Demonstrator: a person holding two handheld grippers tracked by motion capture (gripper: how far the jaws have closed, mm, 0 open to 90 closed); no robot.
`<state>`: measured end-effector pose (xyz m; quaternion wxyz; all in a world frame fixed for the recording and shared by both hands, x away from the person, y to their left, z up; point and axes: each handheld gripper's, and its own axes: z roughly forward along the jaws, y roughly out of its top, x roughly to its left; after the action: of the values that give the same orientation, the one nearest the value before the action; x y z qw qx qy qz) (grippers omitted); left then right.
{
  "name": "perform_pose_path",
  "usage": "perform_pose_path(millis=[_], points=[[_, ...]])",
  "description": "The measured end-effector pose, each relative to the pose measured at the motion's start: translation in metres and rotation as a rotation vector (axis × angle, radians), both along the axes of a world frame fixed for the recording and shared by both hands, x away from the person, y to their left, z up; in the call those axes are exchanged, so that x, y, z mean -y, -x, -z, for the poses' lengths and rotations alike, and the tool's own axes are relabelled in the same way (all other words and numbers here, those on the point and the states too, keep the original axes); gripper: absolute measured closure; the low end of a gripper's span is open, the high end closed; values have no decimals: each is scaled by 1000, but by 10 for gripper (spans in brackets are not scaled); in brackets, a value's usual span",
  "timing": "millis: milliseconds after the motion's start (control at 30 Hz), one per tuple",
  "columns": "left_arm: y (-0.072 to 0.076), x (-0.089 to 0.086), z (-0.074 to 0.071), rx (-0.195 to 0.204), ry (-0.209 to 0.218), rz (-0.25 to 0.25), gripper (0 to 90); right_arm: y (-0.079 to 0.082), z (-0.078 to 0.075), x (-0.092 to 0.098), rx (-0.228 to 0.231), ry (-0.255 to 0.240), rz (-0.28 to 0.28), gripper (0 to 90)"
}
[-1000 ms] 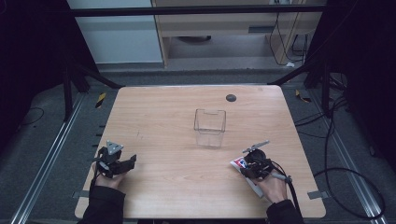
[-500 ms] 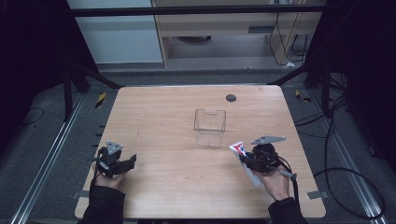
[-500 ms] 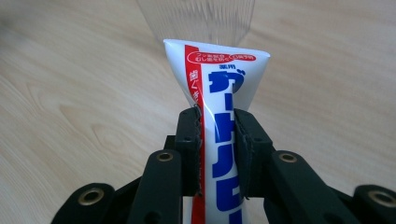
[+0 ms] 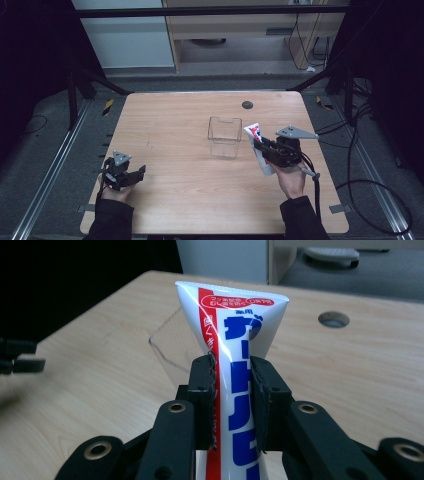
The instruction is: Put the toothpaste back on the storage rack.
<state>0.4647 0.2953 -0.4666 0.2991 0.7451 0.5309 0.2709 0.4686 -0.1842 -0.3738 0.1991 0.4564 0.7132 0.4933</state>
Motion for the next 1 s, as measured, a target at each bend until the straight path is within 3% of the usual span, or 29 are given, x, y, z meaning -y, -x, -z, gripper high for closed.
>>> perform_pose_path(millis=[267,433,1000], points=[[0,0,0,-2,1,1,330,-7,-16,-4,91,-68,40,736],[-1,0,0,-1,2,-1,330,-12,-27,-3,145,-139,73,736],[-1,-2,-1,9,7,-10,330,-45,-49,-24,288,-250,144,734]])
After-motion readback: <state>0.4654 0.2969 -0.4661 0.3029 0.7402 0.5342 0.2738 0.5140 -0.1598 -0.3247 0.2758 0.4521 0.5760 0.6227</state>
